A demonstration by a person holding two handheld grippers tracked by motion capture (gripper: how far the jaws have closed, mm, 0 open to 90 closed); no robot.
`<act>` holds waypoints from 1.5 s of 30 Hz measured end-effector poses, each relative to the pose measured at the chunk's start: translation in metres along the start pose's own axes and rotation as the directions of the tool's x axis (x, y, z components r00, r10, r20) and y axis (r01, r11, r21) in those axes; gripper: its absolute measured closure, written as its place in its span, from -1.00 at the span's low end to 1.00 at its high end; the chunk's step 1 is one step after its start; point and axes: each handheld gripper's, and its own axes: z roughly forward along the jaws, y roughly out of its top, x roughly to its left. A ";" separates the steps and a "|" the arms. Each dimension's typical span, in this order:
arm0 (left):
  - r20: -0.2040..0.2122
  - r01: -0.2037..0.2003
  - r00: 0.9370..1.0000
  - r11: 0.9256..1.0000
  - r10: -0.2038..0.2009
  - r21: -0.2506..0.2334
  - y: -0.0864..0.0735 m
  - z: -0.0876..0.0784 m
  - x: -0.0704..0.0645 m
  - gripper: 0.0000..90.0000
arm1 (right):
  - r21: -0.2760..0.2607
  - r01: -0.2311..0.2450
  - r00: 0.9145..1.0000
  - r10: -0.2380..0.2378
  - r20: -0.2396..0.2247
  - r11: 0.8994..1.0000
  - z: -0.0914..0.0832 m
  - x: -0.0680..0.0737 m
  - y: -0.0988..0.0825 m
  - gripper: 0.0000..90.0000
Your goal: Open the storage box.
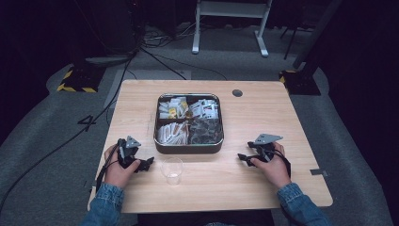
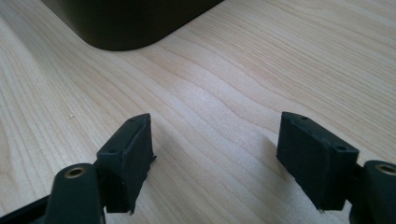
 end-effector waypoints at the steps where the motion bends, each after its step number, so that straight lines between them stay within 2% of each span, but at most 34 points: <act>1: -0.001 -0.001 1.000 1.000 0.001 -0.001 0.000 0.000 0.000 -1.00 | 0.002 -0.003 1.000 0.003 0.000 1.000 0.000 0.000 0.000 -0.40; 8: 0.004 -0.002 1.000 1.000 0.002 0.002 0.000 0.000 0.000 -1.00 | 0.018 -0.008 1.000 0.008 0.005 1.000 0.000 0.000 0.002 -0.39; 12: 0.005 -0.001 1.000 1.000 0.001 0.002 0.000 0.000 0.000 -1.00 | 0.034 -0.033 0.999 0.033 -0.007 0.999 -0.003 0.000 0.004 -0.37; 15: 0.004 -0.002 1.000 1.000 0.002 0.002 0.000 0.000 0.000 -1.00 | 0.020 -0.045 0.999 0.046 -0.011 0.999 -0.007 -0.001 0.006 -0.36; 19: 0.005 -0.001 1.000 1.000 0.001 0.002 0.000 0.000 0.000 -1.00 | -0.005 -0.059 0.997 0.059 -0.041 0.998 -0.014 0.001 0.015 -0.27; 23: 0.004 -0.002 1.000 1.000 0.002 0.002 0.000 0.000 0.000 -1.00 | 0.000 -0.068 0.995 0.068 -0.075 0.998 -0.020 0.003 0.023 -0.12; 30: -0.003 0.005 1.000 1.000 -0.005 -0.002 0.000 0.000 -0.001 -1.00 | -0.044 -0.098 0.991 0.093 -0.099 0.994 -0.022 0.006 0.035 -0.24; 34: -0.004 0.007 1.000 1.000 -0.007 -0.003 0.000 0.000 -0.001 -1.00 | -0.037 -0.074 0.993 0.070 -0.100 0.997 -0.022 0.011 0.047 -0.23; 36: -0.003 0.006 1.000 1.000 -0.006 -0.004 0.000 0.001 -0.001 -1.00 | -0.034 -0.064 0.993 0.061 -0.098 0.997 -0.022 0.013 0.054 -0.29; 41: -0.001 0.007 1.000 1.000 -0.007 -0.004 0.000 0.001 -0.001 -1.00 | -0.064 -0.089 0.995 0.087 -0.043 0.994 -0.023 0.016 0.073 -0.43; 43: -0.002 0.003 1.000 1.000 -0.003 -0.003 0.000 0.000 -0.001 -1.00 | -0.073 -0.089 0.995 0.086 -0.049 0.993 -0.024 0.017 0.081 -0.40; 45: 0.003 0.000 1.000 1.000 0.000 -0.004 0.000 0.001 0.000 -1.00 | -0.073 -0.076 0.995 0.071 -0.074 0.994 -0.024 0.018 0.089 -0.29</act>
